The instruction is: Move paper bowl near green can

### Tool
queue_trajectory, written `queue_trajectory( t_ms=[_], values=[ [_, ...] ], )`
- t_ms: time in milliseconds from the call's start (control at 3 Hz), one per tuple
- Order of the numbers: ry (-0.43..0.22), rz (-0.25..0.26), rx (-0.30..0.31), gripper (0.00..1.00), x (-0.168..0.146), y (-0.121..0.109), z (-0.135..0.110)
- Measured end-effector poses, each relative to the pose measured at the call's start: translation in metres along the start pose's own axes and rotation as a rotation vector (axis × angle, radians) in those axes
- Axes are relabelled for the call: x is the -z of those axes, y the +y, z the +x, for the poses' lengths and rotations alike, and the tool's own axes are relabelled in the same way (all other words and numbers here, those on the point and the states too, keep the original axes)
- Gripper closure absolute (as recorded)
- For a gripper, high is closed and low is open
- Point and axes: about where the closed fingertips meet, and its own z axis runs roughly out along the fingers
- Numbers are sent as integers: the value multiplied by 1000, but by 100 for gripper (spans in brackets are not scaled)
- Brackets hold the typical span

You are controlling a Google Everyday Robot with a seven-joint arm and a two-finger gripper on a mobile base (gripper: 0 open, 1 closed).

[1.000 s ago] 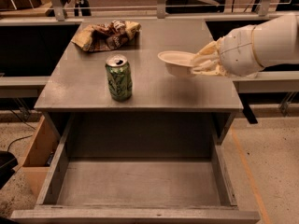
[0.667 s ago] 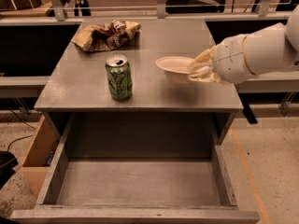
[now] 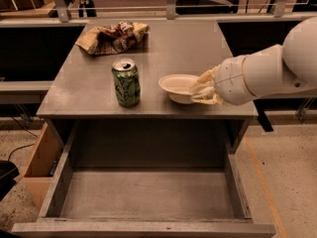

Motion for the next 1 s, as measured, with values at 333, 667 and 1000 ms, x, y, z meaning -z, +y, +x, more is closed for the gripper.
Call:
queue_trajectory(
  t_ms=[333, 667, 1000],
  values=[
    [-2, -7, 0, 85, -3, 3, -2],
    [-3, -9, 2, 62, -4, 3, -3],
    [-5, -11, 5, 39, -5, 3, -5]
  ],
)
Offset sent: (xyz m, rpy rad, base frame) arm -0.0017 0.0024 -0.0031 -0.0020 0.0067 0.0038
